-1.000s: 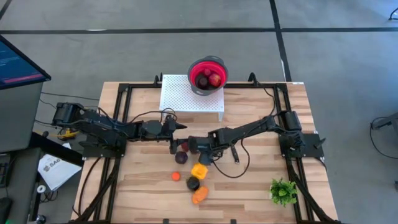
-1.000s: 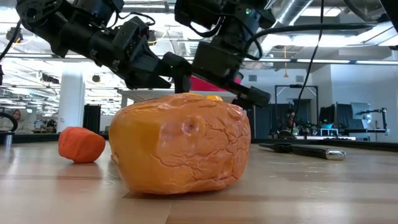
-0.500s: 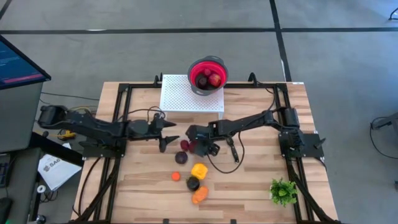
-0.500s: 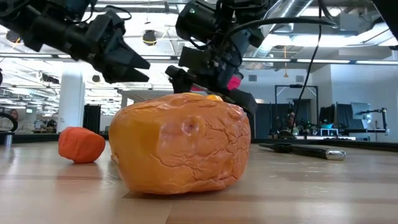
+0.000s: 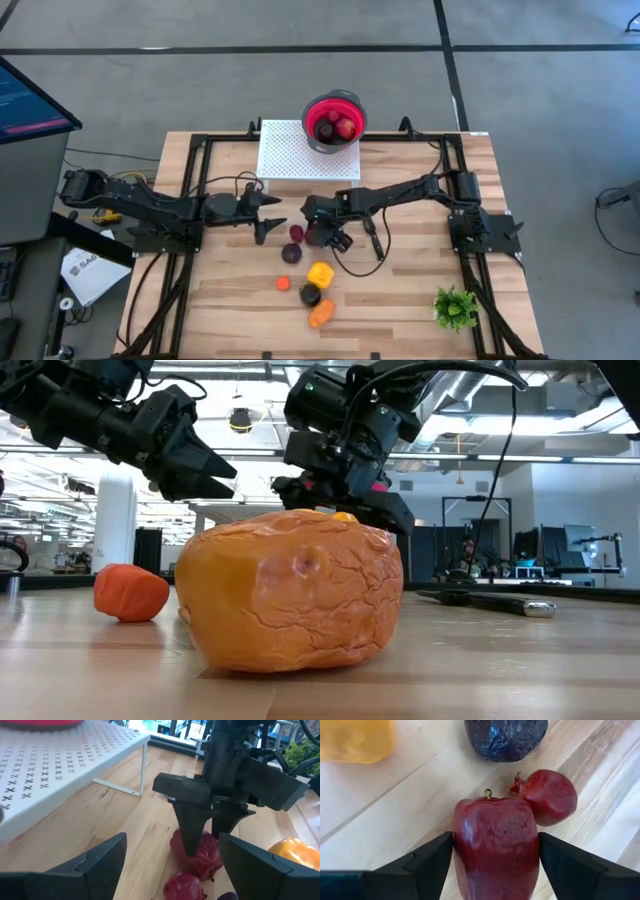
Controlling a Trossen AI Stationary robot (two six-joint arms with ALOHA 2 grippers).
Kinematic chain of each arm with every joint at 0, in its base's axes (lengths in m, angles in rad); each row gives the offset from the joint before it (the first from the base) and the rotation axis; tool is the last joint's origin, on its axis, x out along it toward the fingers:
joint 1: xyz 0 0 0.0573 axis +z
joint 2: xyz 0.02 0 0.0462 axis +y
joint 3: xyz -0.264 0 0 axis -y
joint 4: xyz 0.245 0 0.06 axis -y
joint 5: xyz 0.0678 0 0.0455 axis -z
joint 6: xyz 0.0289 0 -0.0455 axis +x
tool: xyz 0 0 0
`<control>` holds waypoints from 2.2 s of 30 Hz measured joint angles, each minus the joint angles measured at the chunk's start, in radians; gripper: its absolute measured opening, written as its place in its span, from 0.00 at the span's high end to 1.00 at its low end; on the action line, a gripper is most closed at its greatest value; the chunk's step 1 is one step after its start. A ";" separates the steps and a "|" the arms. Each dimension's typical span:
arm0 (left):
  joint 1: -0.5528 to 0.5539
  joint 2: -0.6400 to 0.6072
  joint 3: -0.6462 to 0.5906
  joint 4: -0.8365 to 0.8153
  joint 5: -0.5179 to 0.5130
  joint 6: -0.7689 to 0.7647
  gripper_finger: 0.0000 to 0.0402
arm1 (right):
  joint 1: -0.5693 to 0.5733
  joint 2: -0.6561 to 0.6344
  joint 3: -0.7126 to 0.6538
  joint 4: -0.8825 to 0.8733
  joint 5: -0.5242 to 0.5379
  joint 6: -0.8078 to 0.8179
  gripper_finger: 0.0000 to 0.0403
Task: Pick & Place Fruit
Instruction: Put the red apple into the strainer bowl on the shelf
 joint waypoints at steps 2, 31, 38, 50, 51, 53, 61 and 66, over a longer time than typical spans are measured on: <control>0.000 0.000 0.000 0.005 0.000 0.000 0.23 | 0.000 0.000 0.000 -0.003 -0.001 0.000 0.33; -0.076 0.031 -0.001 0.181 0.000 0.074 0.23 | 0.056 -0.395 -0.818 1.388 0.134 0.856 0.45; -0.134 0.225 0.000 0.601 0.001 0.233 0.23 | 0.144 -0.258 -0.909 2.011 0.384 0.841 0.45; -0.116 0.532 0.135 0.813 0.072 0.299 0.23 | 0.190 -0.171 -0.689 2.002 0.424 0.716 0.44; -0.116 0.533 0.145 0.812 0.070 0.299 0.23 | 0.192 -0.167 -0.683 2.001 0.427 0.715 0.44; -0.116 0.532 0.161 0.814 0.073 0.298 0.23 | 0.196 -0.167 -0.682 2.004 0.431 0.709 0.44; -0.132 0.499 0.169 0.827 0.077 0.323 0.25 | 0.211 -0.167 -0.681 2.000 0.449 0.706 0.44; -0.132 0.498 0.183 0.839 0.075 0.323 0.34 | 0.210 -0.166 -0.681 1.996 0.449 0.706 0.44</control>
